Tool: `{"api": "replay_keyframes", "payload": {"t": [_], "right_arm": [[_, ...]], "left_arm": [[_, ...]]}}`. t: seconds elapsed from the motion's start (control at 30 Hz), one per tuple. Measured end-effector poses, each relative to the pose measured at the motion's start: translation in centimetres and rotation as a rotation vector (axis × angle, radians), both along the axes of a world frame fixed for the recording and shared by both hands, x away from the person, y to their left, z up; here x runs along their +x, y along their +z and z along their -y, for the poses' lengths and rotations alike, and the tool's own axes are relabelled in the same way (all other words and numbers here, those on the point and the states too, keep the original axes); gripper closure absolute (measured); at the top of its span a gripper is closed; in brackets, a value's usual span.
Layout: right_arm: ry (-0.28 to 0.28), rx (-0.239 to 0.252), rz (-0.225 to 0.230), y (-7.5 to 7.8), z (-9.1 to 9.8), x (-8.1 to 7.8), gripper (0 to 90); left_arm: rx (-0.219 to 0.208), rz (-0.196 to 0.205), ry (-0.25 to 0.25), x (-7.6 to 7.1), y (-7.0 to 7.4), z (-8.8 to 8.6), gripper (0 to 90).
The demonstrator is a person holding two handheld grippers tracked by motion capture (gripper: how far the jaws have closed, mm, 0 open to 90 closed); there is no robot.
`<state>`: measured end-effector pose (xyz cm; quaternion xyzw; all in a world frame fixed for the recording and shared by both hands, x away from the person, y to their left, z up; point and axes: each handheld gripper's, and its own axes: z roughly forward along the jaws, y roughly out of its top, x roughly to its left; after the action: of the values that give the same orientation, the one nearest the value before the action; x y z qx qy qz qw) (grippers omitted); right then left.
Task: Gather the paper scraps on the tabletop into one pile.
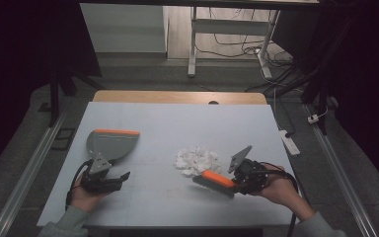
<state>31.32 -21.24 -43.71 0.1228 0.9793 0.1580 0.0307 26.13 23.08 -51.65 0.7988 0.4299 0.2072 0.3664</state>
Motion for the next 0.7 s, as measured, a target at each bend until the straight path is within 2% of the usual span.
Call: {"api": "replay_keyframes", "payload": {"t": [0.07, 0.2, 0.3, 0.47, 0.6, 0.7], "right_arm": [[0.015, 0.004, 0.005, -0.3, -1.0, 0.5, 71.0], [0.037, -0.018, 0.047, -0.5, -2.6, 2.2, 71.0], [0.035, -0.009, 0.056, -0.6, -3.1, 3.3, 71.0], [0.005, 0.065, 0.133, 0.1, -2.7, 3.8, 71.0], [-0.033, 0.186, 0.131, 1.6, -1.3, 3.0, 71.0], [-0.107, 0.245, 0.143, 2.6, 0.1, 2.7, 70.9]], "left_arm": [[-0.003, 0.000, 0.001, 0.0, 0.0, 0.0, 28.5], [-0.006, -0.002, 0.003, 0.0, 0.0, -0.2, 28.5], [-0.007, 0.000, 0.002, 0.0, 0.0, -0.2, 28.5], [-0.008, -0.001, 0.004, 0.0, -0.1, -0.2, 28.6], [-0.006, 0.000, 0.002, -0.1, 0.0, -0.2, 28.6], [-0.005, -0.001, 0.001, -0.1, 0.0, -0.2, 28.6]]}}
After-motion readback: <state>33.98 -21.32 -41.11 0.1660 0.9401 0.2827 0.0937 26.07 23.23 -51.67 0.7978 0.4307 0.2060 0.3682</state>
